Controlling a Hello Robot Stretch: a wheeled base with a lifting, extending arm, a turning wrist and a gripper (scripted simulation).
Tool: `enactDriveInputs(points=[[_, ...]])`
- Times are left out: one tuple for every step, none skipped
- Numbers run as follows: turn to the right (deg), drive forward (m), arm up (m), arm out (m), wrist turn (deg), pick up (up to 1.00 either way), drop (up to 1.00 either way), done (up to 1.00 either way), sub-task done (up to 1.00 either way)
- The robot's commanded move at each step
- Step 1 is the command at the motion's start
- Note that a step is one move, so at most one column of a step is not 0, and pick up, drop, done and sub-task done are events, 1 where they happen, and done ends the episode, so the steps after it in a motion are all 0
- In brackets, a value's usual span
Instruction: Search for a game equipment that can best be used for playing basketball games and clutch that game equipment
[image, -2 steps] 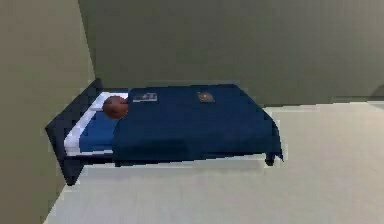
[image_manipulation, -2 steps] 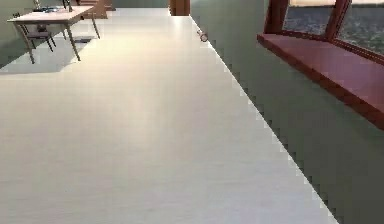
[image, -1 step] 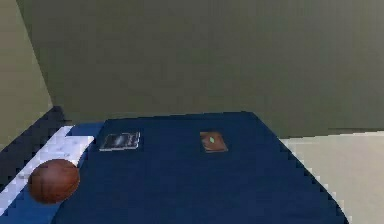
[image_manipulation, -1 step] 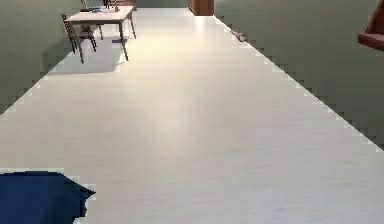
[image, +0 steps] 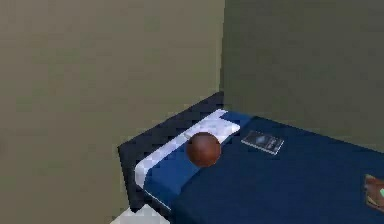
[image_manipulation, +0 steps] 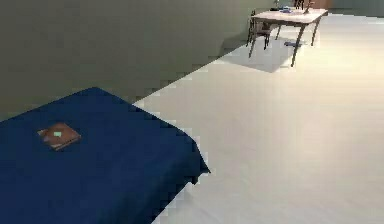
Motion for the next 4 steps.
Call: enactDriveInputs(points=[[-36.0, 0.0, 0.0, 0.0, 0.0, 0.0, 0.0, 0.0, 0.0], [0.0, 0.8, 0.0, 0.0, 0.0, 0.0, 0.0, 0.0, 0.0], [0.0, 0.0, 0.5, 0.0, 0.0, 0.0, 0.0, 0.0, 0.0], [0.0, 0.0, 0.22, 0.0, 0.0, 0.0, 0.0, 0.0, 0.0]])
